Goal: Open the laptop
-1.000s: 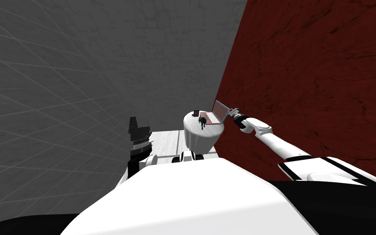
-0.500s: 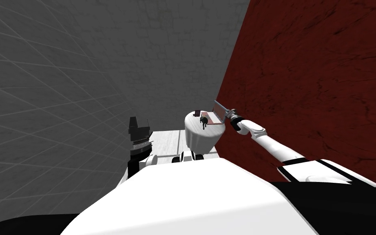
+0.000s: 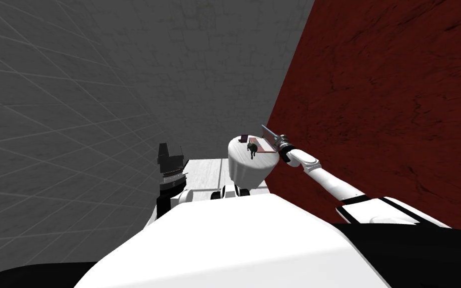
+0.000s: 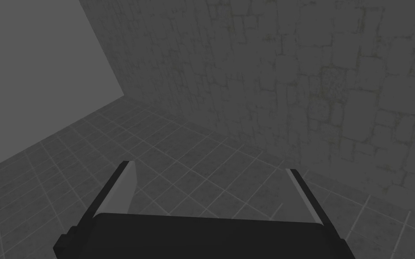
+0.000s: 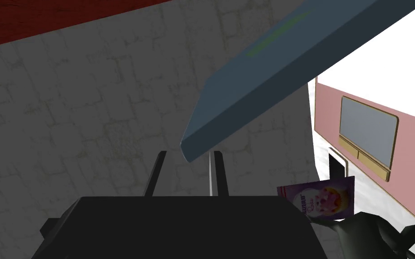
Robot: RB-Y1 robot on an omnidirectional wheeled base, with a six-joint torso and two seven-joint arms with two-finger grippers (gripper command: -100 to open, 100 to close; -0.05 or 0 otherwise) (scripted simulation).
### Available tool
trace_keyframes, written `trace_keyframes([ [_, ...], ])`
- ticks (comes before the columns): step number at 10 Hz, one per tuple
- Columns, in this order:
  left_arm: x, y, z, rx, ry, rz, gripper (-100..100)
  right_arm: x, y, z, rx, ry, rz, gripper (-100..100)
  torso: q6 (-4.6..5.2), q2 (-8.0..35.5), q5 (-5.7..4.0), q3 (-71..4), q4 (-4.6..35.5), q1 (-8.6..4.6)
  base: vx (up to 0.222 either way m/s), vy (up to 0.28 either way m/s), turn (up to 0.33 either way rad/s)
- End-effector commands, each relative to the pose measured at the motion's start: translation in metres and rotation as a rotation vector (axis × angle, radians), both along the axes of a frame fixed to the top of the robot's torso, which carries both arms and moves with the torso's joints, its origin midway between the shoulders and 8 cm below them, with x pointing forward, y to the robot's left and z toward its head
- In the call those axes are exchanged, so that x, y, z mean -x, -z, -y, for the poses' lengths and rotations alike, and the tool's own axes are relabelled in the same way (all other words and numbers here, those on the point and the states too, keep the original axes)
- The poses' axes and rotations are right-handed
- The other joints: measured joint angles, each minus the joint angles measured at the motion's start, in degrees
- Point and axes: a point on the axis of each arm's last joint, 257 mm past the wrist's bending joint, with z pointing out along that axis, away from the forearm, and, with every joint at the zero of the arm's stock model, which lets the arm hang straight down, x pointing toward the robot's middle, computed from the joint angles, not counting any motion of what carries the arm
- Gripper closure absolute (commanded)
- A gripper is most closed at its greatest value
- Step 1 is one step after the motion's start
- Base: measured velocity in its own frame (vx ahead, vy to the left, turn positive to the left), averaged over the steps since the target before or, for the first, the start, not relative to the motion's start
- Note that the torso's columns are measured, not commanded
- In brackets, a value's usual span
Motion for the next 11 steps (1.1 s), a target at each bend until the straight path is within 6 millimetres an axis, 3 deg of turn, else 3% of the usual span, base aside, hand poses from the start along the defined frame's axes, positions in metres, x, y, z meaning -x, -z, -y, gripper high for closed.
trace_keyframes([
  [1, 0.000, 0.000, 0.000, 0.000, 0.000, 0.000, 0, 0.006, 0.021, -0.008, 0.068, 0.016, -0.024, 100, 0.00, -0.07, 0.01, -0.05, 0.01, -0.07, 0.004, -0.018, 0.027],
  [11, 0.000, 0.000, 0.000, 0.000, 0.000, 0.000, 0, 0.031, 0.062, -0.061, 0.340, 0.053, -0.046, 100, -0.09, -0.12, 0.14, -0.10, 0.06, 0.11, 0.008, -0.015, 0.035],
])
